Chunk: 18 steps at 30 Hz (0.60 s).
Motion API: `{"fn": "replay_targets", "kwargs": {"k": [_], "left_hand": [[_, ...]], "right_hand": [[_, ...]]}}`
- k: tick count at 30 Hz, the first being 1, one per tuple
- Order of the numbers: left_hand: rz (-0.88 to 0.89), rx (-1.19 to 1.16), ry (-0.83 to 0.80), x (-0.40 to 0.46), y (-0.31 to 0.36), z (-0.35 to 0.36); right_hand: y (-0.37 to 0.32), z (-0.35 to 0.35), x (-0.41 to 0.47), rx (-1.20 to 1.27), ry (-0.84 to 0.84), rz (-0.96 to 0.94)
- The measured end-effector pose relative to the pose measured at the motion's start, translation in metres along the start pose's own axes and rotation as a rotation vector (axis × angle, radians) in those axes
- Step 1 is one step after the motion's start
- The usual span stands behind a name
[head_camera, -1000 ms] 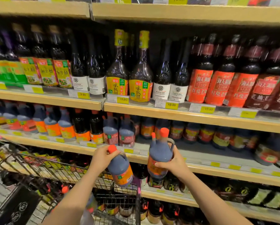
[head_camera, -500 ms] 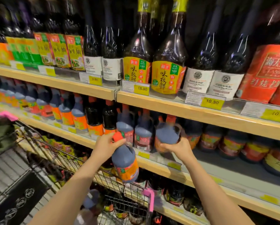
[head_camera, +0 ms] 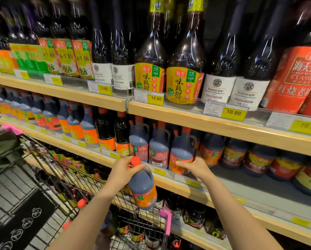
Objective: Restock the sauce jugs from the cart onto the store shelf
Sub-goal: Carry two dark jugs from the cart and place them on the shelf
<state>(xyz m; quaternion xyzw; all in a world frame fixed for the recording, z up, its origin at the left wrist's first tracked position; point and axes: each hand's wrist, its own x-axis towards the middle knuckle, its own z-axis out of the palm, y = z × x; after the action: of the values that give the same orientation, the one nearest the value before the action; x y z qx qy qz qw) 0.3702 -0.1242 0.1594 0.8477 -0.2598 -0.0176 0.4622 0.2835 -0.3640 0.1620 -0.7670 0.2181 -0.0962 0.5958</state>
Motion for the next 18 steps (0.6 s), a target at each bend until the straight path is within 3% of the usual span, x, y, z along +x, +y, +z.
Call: {"fn": "replay_targets", "kwargs": {"k": [4, 8, 12, 18], "left_hand": [[0.005, -0.020, -0.009, -0.007, 0.025, -0.010], [0.051, -0.002, -0.106, -0.013, 0.053, -0.020], [0.152, 0.052, -0.175, -0.020, 0.080, -0.024], [0.275, 0.004, -0.345, -0.031, 0.091, -0.011]], "right_hand": [[0.002, 0.001, -0.051, -0.158, 0.211, -0.165], [0.007, 0.028, -0.108, -0.239, -0.089, -0.092], [-0.001, 0.059, -0.131, -0.123, -0.149, -0.117], [-0.004, 0.069, -0.150, -0.161, 0.116, -0.158]]}}
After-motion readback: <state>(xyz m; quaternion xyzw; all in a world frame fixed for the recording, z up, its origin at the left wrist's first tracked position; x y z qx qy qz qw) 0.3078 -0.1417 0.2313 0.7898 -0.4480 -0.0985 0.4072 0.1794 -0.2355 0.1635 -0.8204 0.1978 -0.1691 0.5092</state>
